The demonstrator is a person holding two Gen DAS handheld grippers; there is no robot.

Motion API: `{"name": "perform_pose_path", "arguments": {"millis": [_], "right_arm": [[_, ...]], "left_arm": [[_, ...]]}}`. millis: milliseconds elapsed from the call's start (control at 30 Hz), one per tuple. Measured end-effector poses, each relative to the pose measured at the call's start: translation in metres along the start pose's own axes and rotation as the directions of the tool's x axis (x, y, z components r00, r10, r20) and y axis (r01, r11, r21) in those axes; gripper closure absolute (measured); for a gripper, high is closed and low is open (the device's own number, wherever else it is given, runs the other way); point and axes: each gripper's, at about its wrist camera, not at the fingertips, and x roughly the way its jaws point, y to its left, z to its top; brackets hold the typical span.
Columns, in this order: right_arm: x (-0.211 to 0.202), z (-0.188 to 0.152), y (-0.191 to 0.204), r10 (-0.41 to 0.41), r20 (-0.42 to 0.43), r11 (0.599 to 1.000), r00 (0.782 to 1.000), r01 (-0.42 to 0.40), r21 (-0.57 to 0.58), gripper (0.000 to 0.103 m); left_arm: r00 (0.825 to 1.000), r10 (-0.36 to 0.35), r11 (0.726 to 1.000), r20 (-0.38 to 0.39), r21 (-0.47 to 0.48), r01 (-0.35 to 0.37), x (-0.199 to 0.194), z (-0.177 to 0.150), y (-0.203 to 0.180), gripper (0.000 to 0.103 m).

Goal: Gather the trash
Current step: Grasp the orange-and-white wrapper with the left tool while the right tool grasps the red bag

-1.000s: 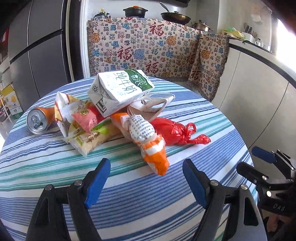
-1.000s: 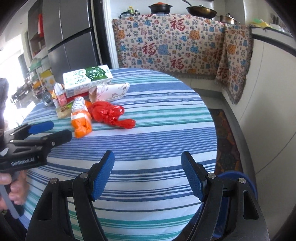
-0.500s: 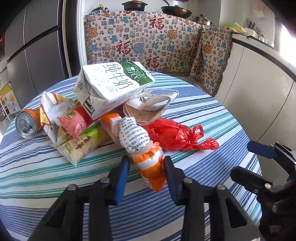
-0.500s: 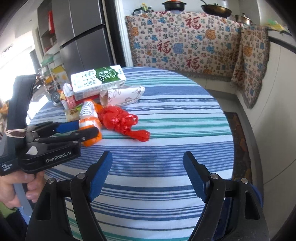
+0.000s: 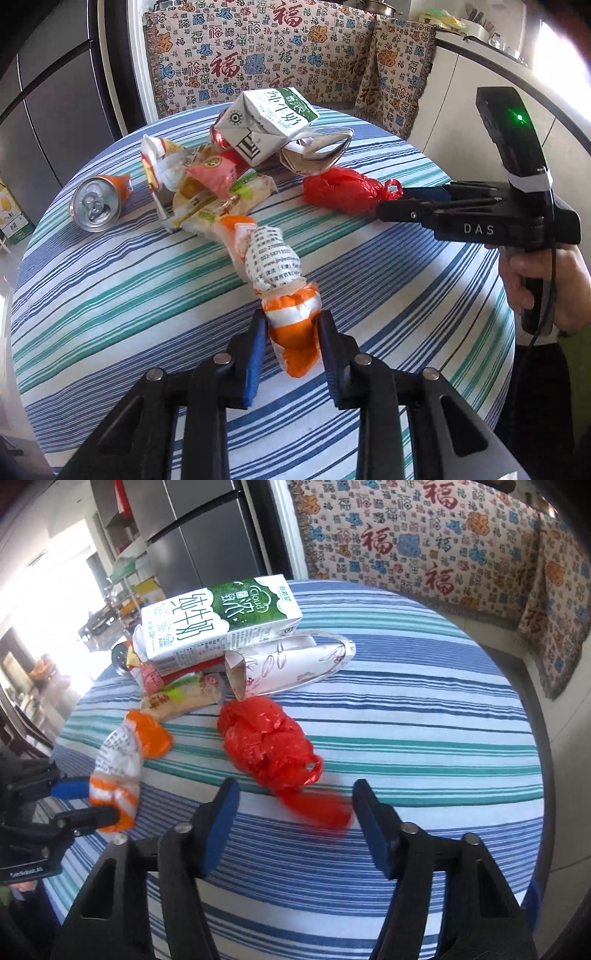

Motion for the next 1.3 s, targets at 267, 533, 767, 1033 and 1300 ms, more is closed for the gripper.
{"name": "perform_pose_path", "arguments": {"millis": [267, 533, 767, 1033, 1300], "right_arm": [[-0.017, -0.021, 0.023, 0.083, -0.048, 0.997, 0.995, -0.082, 0.012, 0.086], [-0.042, -0.040, 0.045, 0.109, -0.035, 0.993, 0.993, -0.110, -0.043, 0.072], [-0.046, -0.022, 0.035, 0.031, 0.047, 0.999, 0.998, -0.029, -0.024, 0.045], [-0.014, -0.006, 0.046, -0.011, 0.017, 0.999, 1.000, 0.012, -0.038, 0.042], [0.001, -0.008, 0.043, -0.032, -0.049, 0.999, 0.998, 0.031, -0.032, 0.045]], "left_arm": [[0.999, 0.032, 0.999, 0.021, -0.013, -0.032, -0.006, -0.006, 0.006, 0.065], [0.998, 0.060, 0.997, 0.035, -0.049, -0.058, -0.007, -0.020, 0.014, 0.045], [0.998, 0.025, 0.996, 0.058, -0.088, -0.020, -0.007, -0.007, 0.015, 0.040], [0.997, 0.078, 0.990, 0.020, -0.117, -0.075, 0.016, 0.015, 0.017, 0.040], [0.995, 0.103, 0.990, 0.017, -0.098, -0.100, 0.020, 0.016, 0.011, 0.040]]}}
